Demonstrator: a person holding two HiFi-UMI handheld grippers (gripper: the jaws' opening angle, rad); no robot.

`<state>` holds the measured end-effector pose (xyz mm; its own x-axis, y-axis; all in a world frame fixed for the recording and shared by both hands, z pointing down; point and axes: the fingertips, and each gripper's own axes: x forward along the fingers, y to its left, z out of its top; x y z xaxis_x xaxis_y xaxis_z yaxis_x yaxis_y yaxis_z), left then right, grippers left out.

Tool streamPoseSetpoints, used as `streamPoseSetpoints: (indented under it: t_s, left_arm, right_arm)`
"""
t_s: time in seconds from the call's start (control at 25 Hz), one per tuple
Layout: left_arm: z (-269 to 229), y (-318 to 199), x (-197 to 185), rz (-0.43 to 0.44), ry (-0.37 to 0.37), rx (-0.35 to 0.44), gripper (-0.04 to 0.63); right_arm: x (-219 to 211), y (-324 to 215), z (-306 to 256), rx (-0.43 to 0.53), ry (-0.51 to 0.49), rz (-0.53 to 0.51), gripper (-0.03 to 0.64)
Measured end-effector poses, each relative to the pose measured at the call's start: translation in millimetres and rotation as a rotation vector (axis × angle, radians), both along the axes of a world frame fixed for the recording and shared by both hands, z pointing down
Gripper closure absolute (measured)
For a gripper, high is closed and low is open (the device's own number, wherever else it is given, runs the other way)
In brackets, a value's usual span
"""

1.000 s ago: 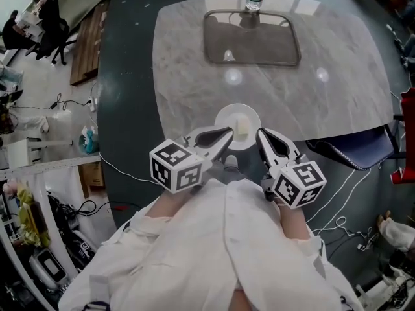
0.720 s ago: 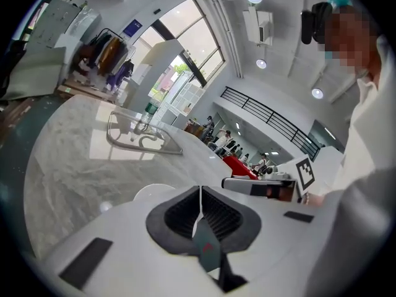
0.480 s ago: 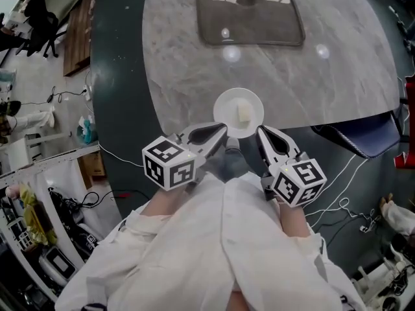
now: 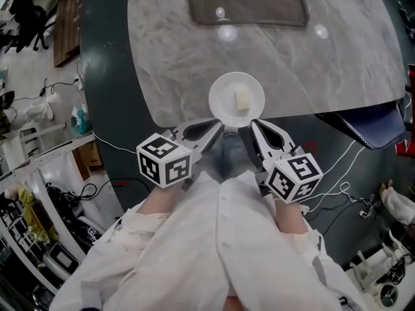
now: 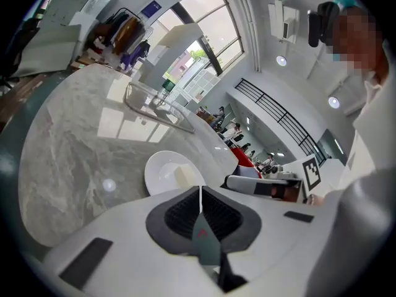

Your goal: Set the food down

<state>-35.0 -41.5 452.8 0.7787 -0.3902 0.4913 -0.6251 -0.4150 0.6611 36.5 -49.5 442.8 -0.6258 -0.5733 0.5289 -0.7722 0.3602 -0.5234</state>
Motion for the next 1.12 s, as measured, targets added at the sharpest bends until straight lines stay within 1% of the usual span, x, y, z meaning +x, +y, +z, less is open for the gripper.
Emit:
streamPoseSetpoints:
  t_s: [0.16, 0.24, 0.4, 0.52, 0.68, 0.96, 1.12]
  left_arm:
    - [12.1, -0.2, -2.1, -0.006, -0.014, -0.020, 0.574]
    - [19.6, -2.2, -4.3, -0.024, -0.034, -0.031, 0.574]
    - [32.6, -4.1, -8.8, -0.056, -0.076, -0.041, 0.574]
    - [38.9, -1.9, -11.5, -0.086, -0.074, -0.064, 0.574]
    - [46.4, -3.2, -10.4, -0.116, -0.075, -0.089, 0.572]
    - [56.4, -6.3, -14.7, -0.141, -0.112, -0.102, 0.572]
    - [60.3, -9.1, -18.3, -0.158, -0.127, -0.119, 0.571]
  right_arm:
    - [0.4, 7.0, 11.5, -0.027, 0.009, -0.006, 0.614]
    - [3.6, 8.9, 18.2, -0.040, 0.017, -0.004, 0.614]
    - [13.2, 6.6, 30.5, -0.050, 0.037, 0.036, 0.614]
    - [18.1, 3.6, 36.8, -0.059, 0.048, 0.072, 0.614]
    - [18.5, 2.9, 43.7, -0.075, 0.047, 0.065, 0.612]
    - [18.5, 1.6, 55.8, -0.099, 0.065, 0.073, 0.612]
    - [17.5, 0.3, 60.5, -0.121, 0.055, 0.075, 0.611]
